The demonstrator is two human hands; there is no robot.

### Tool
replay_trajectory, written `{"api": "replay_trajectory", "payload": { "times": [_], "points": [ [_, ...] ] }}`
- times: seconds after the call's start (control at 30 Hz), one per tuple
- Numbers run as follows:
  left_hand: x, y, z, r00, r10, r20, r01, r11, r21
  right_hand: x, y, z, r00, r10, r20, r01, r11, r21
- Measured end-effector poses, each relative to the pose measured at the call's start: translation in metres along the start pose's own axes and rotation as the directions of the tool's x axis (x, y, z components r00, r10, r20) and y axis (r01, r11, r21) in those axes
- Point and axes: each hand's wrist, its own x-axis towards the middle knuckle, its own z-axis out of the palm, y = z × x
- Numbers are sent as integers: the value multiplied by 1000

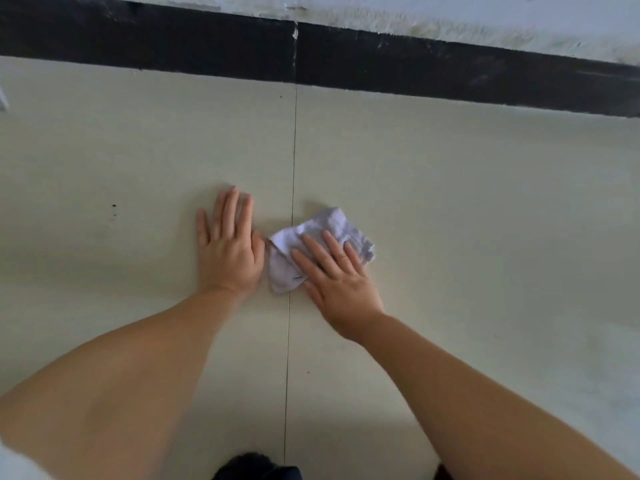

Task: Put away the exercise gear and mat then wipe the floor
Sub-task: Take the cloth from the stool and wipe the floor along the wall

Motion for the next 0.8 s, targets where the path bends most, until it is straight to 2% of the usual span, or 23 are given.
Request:
{"api": "replay_trajectory", "payload": {
  "times": [0.03, 0.07, 0.1, 0.13, 0.17, 0.2, 0.23, 0.27, 0.3, 0.33, 0.37, 0.4, 0.43, 0.47, 0.5, 0.53, 0.57, 0.6, 0.63, 0.7, 0.8],
  "points": [
    [0, 0, -1, 1000, -7, 9, 7, 1000, -3, -8, 28, -1, 999, 45, -24, -45, 999, -15],
    [-1, 1, -1, 1000, -17, 22, 17, 1000, -5, -16, 61, -1, 984, 165, -66, -165, 986, 6],
    [-1, 1, -1, 999, -25, 37, 26, 1000, -6, -24, 96, -5, 935, 332, -124, -330, 943, 38],
    [-1, 2, -1, 998, -30, 48, 30, 1000, -5, -34, 129, -12, 839, 526, -141, -518, 850, 91],
    [-2, 3, -1, 998, -31, 51, 31, 1000, 1, -42, 155, -22, 680, 726, -102, -709, 687, 157],
    [-1, 2, -1, 998, -30, 49, 29, 999, 13, -42, 173, -32, 468, 884, -22, -858, 460, 231],
    [0, 2, -1, 999, -27, 44, 25, 999, 26, -36, 183, -43, 255, 965, 65, -930, 226, 289],
    [0, 2, 0, 999, -22, 40, 21, 999, 35, -20, 181, -50, 91, 989, 120, -948, 49, 314],
    [0, 1, 0, 999, -18, 32, 17, 999, 39, 1, 168, -53, 37, 992, 121, -946, -5, 324],
    [0, 1, 0, 1000, -16, 17, 16, 999, 43, 24, 148, -51, 98, 992, 74, -950, 71, 304],
    [0, 1, 0, 1000, -16, -1, 16, 999, 47, 48, 121, -47, 240, 971, 7, -934, 229, 273],
    [0, 1, 0, 1000, -14, -13, 15, 999, 50, 72, 92, -42, 426, 903, -58, -869, 427, 250],
    [0, 1, 1, 1000, -13, -23, 14, 999, 52, 96, 60, -40, 625, 777, -79, -749, 625, 219],
    [0, 1, 1, 999, -13, -31, 14, 998, 56, 117, 28, -38, 808, 588, -38, -575, 801, 168],
    [0, 1, 1, 999, -13, -36, 15, 998, 62, 136, -3, -40, 932, 359, 43, -361, 923, 133],
    [0, 1, 1, 999, -12, -37, 15, 998, 68, 153, -27, -44, 982, 134, 133, -149, 983, 110],
    [-1, 1, 1, 999, -14, -34, 17, 997, 72, 166, -41, -50, 980, -48, 193, 32, 996, 86],
    [-1, 2, 1, 999, -19, -29, 21, 997, 72, 177, -46, -53, 960, -171, 220, 161, 985, 61],
    [-1, 2, 0, 999, -26, -29, 28, 997, 66, 184, -43, -53, 946, -231, 227, 229, 973, 37],
    [0, 2, 0, 999, -28, -30, 29, 998, 58, 185, -16, -55, 963, -193, 188, 186, 981, 53],
    [-1, 1, 0, 1000, -14, -27, 15, 999, 46, 150, 55, -60, 991, 117, 61, -123, 988, 96]
  ]
}}
